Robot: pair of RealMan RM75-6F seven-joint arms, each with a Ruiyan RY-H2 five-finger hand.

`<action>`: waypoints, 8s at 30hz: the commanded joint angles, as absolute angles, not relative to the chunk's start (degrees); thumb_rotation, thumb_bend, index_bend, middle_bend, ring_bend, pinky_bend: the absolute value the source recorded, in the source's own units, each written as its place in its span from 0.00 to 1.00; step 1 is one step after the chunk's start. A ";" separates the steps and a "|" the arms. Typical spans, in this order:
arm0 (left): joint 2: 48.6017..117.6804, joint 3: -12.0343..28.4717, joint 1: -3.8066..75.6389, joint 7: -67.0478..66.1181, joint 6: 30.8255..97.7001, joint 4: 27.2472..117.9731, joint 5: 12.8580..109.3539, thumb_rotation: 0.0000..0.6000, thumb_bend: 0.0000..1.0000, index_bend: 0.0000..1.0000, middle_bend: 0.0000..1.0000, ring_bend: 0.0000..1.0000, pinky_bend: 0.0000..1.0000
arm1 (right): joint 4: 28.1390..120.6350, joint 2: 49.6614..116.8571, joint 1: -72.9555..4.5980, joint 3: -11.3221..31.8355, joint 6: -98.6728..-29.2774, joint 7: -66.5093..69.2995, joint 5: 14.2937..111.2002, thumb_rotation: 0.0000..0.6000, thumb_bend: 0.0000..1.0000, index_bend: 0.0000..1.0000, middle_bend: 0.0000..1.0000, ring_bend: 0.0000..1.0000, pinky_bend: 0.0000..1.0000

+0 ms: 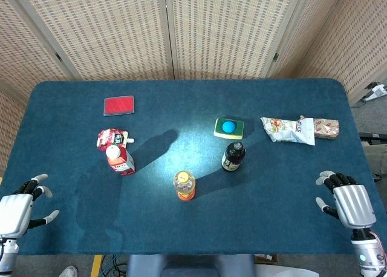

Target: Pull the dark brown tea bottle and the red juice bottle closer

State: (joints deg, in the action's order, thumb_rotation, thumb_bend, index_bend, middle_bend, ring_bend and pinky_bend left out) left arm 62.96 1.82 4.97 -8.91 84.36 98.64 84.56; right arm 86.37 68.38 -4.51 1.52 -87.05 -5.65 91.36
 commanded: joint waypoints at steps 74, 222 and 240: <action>60.72 1.16 4.31 -6.99 85.69 100.90 86.84 1.00 0.07 0.50 0.22 0.26 0.51 | 66.54 93.28 -31.18 9.75 -65.66 10.74 85.14 1.00 0.00 0.26 0.26 0.24 0.44; 62.35 0.62 5.07 -9.31 83.12 100.25 85.98 1.00 0.07 0.47 0.22 0.26 0.51 | 84.38 73.85 -14.90 -4.00 -90.86 14.99 97.01 1.00 0.33 0.27 0.32 0.24 0.39; 64.62 2.43 5.82 -7.51 83.63 99.29 84.79 1.00 0.07 0.31 0.25 0.29 0.53 | 80.09 73.82 -8.92 -4.39 -97.67 17.30 99.93 1.00 0.56 0.74 0.75 0.66 0.58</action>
State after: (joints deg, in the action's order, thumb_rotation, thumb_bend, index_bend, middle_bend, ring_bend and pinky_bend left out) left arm 64.37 2.10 5.75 -7.90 83.40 99.37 85.06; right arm 80.05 74.60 -9.12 -3.79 -97.75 16.25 99.10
